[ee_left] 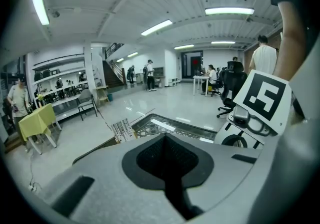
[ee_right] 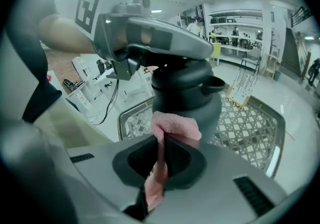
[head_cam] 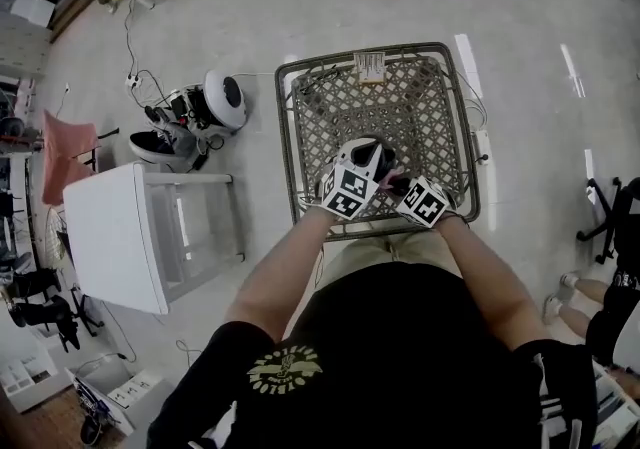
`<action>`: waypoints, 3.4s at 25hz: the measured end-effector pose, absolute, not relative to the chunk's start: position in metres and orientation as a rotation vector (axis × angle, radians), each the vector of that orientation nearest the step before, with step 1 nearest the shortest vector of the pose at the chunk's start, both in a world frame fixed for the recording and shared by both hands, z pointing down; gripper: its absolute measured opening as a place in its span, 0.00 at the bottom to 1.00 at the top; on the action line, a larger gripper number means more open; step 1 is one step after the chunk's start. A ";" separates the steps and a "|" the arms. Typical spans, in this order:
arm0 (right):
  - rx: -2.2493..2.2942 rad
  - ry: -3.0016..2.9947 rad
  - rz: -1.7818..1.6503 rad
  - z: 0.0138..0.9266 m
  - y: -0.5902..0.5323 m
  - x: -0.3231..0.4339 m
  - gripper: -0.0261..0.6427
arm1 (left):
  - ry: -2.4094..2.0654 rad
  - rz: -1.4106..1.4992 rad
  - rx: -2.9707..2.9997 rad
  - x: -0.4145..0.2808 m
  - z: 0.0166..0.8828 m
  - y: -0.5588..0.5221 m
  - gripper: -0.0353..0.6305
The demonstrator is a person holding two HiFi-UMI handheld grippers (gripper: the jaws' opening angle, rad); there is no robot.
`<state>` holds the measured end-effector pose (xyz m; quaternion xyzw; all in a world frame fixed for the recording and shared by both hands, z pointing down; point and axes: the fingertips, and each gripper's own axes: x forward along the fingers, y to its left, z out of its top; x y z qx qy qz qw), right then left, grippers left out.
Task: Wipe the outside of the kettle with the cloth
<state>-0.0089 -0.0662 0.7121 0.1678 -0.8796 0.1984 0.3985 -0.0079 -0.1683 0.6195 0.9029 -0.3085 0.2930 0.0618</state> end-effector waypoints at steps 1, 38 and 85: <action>0.434 -2.207 0.499 0.716 -0.071 -0.002 0.07 | -0.942 0.882 2.726 -0.009 0.620 -0.169 0.06; 0.042 -2.112 -0.133 0.742 -0.145 0.018 0.07 | -0.961 0.834 2.681 -0.022 0.618 -0.158 0.06; -0.126 -1.916 -0.527 0.752 -0.160 0.007 0.07 | -1.008 0.752 2.690 -0.035 0.613 -0.145 0.06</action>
